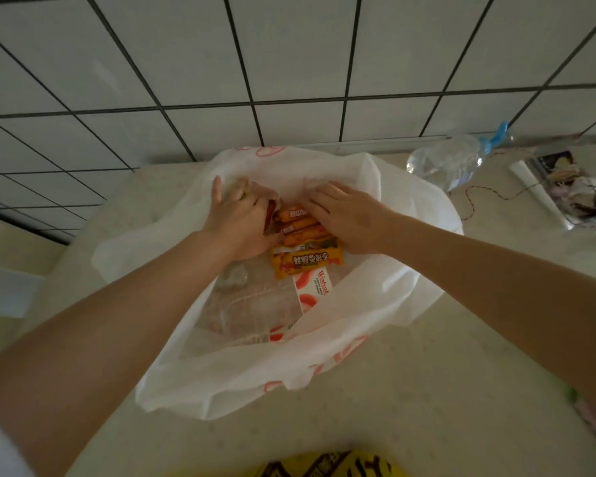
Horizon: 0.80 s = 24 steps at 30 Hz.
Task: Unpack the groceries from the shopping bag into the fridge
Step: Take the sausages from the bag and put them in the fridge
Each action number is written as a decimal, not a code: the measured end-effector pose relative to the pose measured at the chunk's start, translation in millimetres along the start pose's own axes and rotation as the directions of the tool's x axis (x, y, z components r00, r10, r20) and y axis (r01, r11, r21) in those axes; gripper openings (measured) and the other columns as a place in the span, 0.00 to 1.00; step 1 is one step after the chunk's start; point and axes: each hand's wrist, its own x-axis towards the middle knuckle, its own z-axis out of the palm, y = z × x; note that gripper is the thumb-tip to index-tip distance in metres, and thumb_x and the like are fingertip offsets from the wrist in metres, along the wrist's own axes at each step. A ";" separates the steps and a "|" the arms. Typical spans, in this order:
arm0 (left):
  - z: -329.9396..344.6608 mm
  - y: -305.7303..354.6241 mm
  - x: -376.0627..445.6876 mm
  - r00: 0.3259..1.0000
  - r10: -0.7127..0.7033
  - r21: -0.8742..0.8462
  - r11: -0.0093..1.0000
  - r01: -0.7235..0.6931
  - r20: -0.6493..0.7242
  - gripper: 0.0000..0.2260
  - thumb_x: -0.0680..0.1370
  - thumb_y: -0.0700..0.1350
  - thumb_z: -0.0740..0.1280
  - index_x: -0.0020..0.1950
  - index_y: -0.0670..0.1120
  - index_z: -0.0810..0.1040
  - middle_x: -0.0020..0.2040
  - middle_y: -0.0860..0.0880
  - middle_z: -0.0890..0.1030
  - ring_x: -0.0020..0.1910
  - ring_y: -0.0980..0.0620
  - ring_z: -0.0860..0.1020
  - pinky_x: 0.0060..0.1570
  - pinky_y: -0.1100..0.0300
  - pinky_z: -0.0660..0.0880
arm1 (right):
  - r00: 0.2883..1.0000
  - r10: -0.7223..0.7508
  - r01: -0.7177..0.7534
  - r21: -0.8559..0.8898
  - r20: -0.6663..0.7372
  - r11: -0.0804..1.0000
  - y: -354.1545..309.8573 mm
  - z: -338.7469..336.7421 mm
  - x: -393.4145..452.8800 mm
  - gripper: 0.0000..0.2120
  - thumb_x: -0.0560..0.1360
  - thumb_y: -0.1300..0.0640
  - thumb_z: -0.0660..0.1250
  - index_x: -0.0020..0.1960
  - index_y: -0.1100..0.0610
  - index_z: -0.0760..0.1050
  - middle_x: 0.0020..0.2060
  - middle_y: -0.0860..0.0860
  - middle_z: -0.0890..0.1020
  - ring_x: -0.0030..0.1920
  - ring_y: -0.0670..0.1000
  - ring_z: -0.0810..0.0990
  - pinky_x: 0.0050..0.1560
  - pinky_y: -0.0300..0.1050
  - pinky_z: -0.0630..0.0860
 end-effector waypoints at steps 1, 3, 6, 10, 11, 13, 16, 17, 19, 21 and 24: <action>-0.6 2.3 0.2 1.000 -0.009 0.000 1.000 0.009 0.010 0.38 0.73 0.71 0.56 0.77 0.51 0.57 0.78 0.50 0.58 0.78 0.45 0.47 0.69 0.31 0.38 | 1.000 0.009 -0.009 0.015 -0.005 1.000 -2.0 0.9 1.5 0.37 0.72 0.51 0.68 0.74 0.64 0.58 0.71 0.62 0.65 0.70 0.61 0.64 0.71 0.56 0.63; -2.0 6.9 0.1 0.999 -0.027 0.016 1.000 0.027 0.045 0.43 0.71 0.74 0.54 0.77 0.49 0.55 0.78 0.50 0.58 0.78 0.45 0.46 0.68 0.31 0.37 | 0.999 0.050 -0.050 0.085 0.005 0.995 -4.5 2.3 4.3 0.39 0.74 0.50 0.67 0.76 0.62 0.52 0.73 0.59 0.62 0.72 0.58 0.62 0.72 0.52 0.61; -2.1 14.1 -2.0 0.995 -0.053 0.042 0.998 0.050 0.079 0.46 0.70 0.75 0.53 0.78 0.47 0.51 0.78 0.50 0.56 0.78 0.44 0.44 0.67 0.30 0.34 | 0.996 0.087 -0.090 0.157 0.027 0.983 -5.5 0.1 7.6 0.39 0.73 0.49 0.67 0.76 0.61 0.52 0.73 0.58 0.61 0.72 0.58 0.61 0.73 0.51 0.60; 3.5 21.8 -12.3 0.999 -0.036 -0.006 0.999 0.037 0.027 0.46 0.69 0.75 0.55 0.77 0.47 0.56 0.77 0.51 0.61 0.78 0.44 0.46 0.67 0.31 0.32 | 0.989 0.130 -0.141 0.181 0.068 0.973 -4.4 -6.6 12.8 0.34 0.71 0.51 0.71 0.70 0.61 0.59 0.66 0.59 0.69 0.65 0.57 0.68 0.65 0.49 0.66; 6.0 23.5 -16.8 1.000 -0.011 0.017 1.000 0.011 0.003 0.45 0.69 0.75 0.56 0.76 0.46 0.57 0.77 0.50 0.61 0.78 0.44 0.48 0.67 0.32 0.32 | 0.985 0.137 -0.152 0.164 0.101 0.975 -5.2 -8.7 14.6 0.35 0.70 0.52 0.71 0.70 0.61 0.60 0.67 0.59 0.68 0.66 0.57 0.67 0.64 0.50 0.67; 9.8 26.5 -25.5 0.998 0.037 0.071 0.997 -0.034 -0.050 0.44 0.70 0.73 0.59 0.75 0.44 0.59 0.76 0.47 0.62 0.78 0.44 0.50 0.69 0.33 0.33 | 0.980 0.133 -0.151 0.115 0.150 0.982 -7.3 -10.8 18.2 0.35 0.69 0.52 0.72 0.70 0.61 0.60 0.69 0.59 0.65 0.67 0.57 0.64 0.64 0.52 0.68; 11.9 30.1 -33.3 0.990 0.070 0.088 0.994 -0.059 -0.121 0.41 0.71 0.69 0.64 0.74 0.44 0.61 0.73 0.46 0.68 0.76 0.43 0.56 0.72 0.36 0.40 | 0.975 0.148 -0.165 0.098 0.164 0.981 -9.2 -11.1 20.5 0.37 0.68 0.52 0.72 0.70 0.61 0.60 0.69 0.59 0.63 0.67 0.57 0.64 0.63 0.54 0.70; 12.3 31.2 -35.0 0.987 0.075 0.080 0.995 -0.064 -0.142 0.39 0.71 0.68 0.66 0.72 0.44 0.64 0.70 0.46 0.70 0.74 0.42 0.60 0.73 0.38 0.45 | 0.973 0.155 -0.173 0.101 0.168 0.980 -9.5 -10.7 20.7 0.37 0.68 0.51 0.72 0.70 0.61 0.60 0.69 0.59 0.63 0.67 0.57 0.64 0.63 0.54 0.70; 15.0 31.3 -36.0 0.976 0.094 0.056 0.995 -0.085 -0.196 0.34 0.70 0.66 0.68 0.68 0.45 0.69 0.66 0.46 0.74 0.68 0.42 0.66 0.67 0.44 0.59 | 0.969 0.171 -0.192 0.109 0.177 0.975 -10.9 -9.8 20.9 0.36 0.69 0.52 0.72 0.70 0.60 0.60 0.68 0.59 0.62 0.67 0.58 0.63 0.64 0.54 0.70; 17.9 31.5 -36.5 0.964 0.124 -0.009 0.992 -0.130 -0.237 0.29 0.71 0.60 0.71 0.65 0.45 0.71 0.65 0.46 0.75 0.64 0.44 0.69 0.61 0.50 0.67 | 0.965 0.187 -0.213 0.128 0.186 0.969 -12.3 -7.4 21.1 0.37 0.69 0.52 0.72 0.71 0.61 0.59 0.69 0.60 0.61 0.68 0.59 0.63 0.66 0.54 0.68; 17.5 33.3 -40.6 0.961 0.139 -0.130 0.976 -0.173 -0.238 0.23 0.73 0.50 0.73 0.63 0.45 0.69 0.61 0.47 0.75 0.59 0.48 0.75 0.45 0.60 0.72 | 0.967 0.194 -0.224 0.184 0.165 0.957 -11.5 -6.2 17.9 0.39 0.68 0.51 0.73 0.71 0.61 0.57 0.67 0.59 0.66 0.65 0.57 0.68 0.65 0.51 0.68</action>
